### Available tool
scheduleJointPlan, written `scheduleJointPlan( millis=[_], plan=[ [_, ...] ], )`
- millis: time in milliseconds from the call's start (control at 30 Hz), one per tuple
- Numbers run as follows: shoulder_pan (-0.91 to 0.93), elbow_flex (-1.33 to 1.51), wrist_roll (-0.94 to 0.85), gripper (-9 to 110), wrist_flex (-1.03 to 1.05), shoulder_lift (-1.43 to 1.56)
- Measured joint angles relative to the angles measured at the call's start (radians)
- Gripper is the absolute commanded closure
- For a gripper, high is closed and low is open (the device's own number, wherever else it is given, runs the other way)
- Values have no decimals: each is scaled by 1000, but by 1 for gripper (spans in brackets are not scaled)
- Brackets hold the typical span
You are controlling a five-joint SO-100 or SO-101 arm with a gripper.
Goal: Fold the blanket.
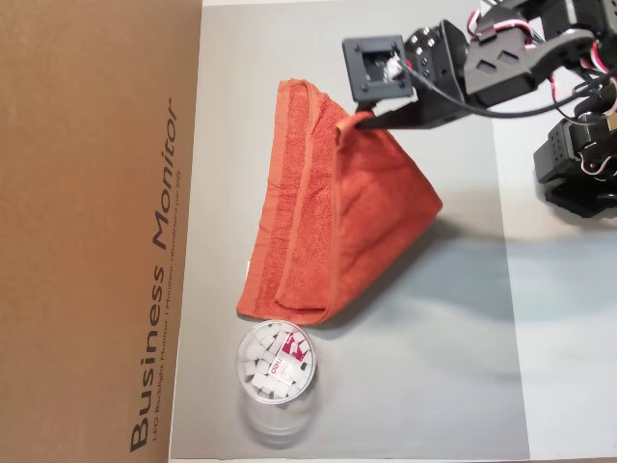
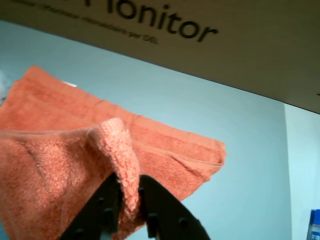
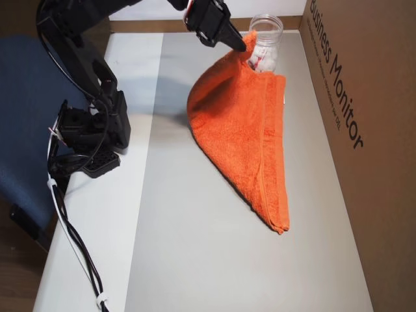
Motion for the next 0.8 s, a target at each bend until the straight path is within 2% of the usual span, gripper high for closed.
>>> scheduleJointPlan(
  millis=[333,800],
  plan=[
    [184,-160,0,102,0,-212],
    [336,-472,0,102,-26,-557]
  ],
)
